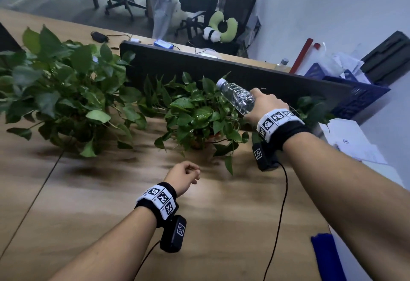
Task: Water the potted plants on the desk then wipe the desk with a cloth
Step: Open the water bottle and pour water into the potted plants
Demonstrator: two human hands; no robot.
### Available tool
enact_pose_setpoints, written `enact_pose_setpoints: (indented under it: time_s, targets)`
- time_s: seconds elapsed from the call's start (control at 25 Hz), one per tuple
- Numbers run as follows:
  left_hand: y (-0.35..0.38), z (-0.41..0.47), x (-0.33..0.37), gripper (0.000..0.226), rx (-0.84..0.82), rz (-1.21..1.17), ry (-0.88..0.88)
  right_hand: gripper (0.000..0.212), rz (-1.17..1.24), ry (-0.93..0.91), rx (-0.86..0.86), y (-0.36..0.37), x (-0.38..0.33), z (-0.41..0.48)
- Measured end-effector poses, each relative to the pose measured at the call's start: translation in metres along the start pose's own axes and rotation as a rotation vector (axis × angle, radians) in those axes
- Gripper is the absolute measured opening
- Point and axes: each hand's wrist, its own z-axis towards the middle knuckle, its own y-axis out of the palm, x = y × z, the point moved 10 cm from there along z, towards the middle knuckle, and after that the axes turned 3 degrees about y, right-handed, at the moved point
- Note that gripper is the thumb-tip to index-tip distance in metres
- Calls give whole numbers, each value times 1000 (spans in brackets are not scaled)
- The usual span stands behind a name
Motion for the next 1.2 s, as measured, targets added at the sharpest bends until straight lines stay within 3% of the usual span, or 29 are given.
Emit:
enact_pose_setpoints:
  time_s: [0.24,0.44,0.56,0.64,0.84,1.0,1.2]
  targets:
    - [-37,11,41,9,92,38,151,62,514,-21,44,10,-33,-36]
    - [-40,10,56,20,143,20,203,65,724,31,49,17,-37,-56]
    - [-25,8,68,13,96,-36,230,66,844,74,67,17,-26,-64]
    - [-9,8,80,1,35,-52,250,67,857,59,69,15,-24,-66]
    - [15,7,107,21,-88,-88,291,73,815,44,31,20,-39,-67]
    - [10,5,108,33,-53,-36,290,69,818,41,4,25,-50,-72]
    - [39,-6,120,34,-146,-91,302,71,662,26,30,3,-28,-75]
